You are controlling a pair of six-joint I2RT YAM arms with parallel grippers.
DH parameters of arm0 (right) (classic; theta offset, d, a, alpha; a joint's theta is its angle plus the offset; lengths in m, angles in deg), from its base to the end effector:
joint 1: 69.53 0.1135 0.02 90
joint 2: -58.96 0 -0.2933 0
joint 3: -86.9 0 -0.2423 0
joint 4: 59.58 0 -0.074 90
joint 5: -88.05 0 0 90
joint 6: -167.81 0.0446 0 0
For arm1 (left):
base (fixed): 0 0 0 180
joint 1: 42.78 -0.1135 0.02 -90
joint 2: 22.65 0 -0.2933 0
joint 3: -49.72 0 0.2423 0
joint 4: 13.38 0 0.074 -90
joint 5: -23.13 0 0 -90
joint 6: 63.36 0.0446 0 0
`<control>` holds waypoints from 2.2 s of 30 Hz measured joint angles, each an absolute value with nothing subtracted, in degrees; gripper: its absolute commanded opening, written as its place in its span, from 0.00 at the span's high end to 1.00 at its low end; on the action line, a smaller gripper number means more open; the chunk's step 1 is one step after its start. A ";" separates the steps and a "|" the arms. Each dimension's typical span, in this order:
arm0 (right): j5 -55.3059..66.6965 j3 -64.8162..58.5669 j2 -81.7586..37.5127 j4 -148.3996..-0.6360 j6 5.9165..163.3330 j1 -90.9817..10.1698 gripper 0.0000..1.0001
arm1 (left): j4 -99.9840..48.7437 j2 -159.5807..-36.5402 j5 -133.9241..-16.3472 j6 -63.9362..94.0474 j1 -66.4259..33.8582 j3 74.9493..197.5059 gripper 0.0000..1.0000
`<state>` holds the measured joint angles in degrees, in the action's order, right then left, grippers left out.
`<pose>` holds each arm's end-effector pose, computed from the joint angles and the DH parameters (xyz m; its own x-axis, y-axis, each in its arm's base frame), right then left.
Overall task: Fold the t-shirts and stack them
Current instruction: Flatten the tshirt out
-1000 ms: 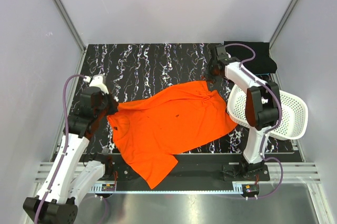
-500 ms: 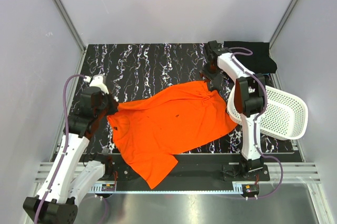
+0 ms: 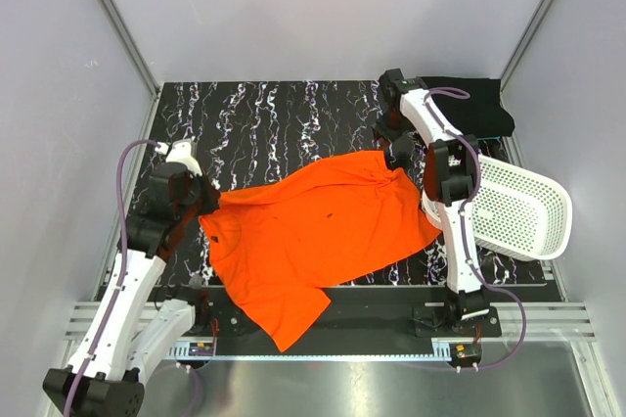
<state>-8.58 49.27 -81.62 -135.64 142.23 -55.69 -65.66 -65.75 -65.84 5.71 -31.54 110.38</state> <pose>0.5069 0.1196 0.1934 -0.5904 0.7773 -0.2173 0.7535 0.6273 0.1965 0.1319 -0.0254 0.3195 -0.5862 -0.2477 -0.7714 -0.0311 0.9583 -0.2841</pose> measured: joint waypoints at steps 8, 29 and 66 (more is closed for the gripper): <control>-8.47 56.37 -87.25 -142.37 142.39 -55.88 0.65 | -65.53 -65.37 -65.84 5.71 -31.54 110.30 1.00; -6.96 57.11 -87.41 -145.76 142.71 -56.58 0.66 | -64.96 -64.63 -65.84 5.90 -31.54 108.44 1.00; -0.78 61.09 -58.53 -133.14 123.94 -57.24 1.00 | -44.70 -79.49 -39.67 25.73 -31.67 144.28 1.00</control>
<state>-0.78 61.09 -58.53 -133.14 123.94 -57.24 -44.70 -79.49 -39.67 25.73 -31.67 144.28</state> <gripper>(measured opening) 0.011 0.008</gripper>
